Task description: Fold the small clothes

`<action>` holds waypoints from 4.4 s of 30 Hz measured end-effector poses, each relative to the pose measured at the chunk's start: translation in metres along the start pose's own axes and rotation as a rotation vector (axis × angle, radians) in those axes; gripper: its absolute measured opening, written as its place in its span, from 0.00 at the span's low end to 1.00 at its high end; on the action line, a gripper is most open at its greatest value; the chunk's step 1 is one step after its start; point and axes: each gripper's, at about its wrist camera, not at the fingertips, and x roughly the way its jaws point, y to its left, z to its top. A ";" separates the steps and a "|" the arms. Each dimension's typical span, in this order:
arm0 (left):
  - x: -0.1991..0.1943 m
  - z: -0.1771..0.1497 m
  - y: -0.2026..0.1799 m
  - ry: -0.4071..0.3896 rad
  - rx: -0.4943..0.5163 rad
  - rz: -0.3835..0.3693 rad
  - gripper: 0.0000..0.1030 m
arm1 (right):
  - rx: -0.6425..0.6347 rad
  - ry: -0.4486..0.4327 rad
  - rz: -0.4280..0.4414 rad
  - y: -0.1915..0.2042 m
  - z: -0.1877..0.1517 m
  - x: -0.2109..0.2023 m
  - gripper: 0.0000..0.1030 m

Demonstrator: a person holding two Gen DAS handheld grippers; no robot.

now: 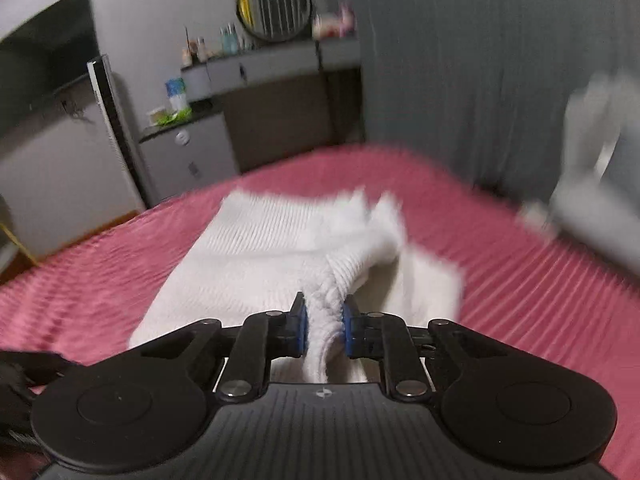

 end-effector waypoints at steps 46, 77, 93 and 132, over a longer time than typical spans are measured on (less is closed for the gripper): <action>0.030 0.038 -0.003 0.076 -0.053 -0.012 0.76 | 0.369 0.132 0.151 -0.057 -0.044 -0.019 0.12; 0.094 0.076 0.022 0.022 -0.253 -0.223 0.53 | 0.560 0.146 0.276 -0.096 -0.029 0.080 0.41; 0.008 0.067 0.062 -0.059 -0.125 0.012 0.55 | 0.218 0.100 0.198 -0.005 0.008 0.054 0.44; 0.013 0.051 0.038 -0.085 -0.068 0.243 0.88 | -0.067 0.045 -0.010 0.086 0.002 0.052 0.31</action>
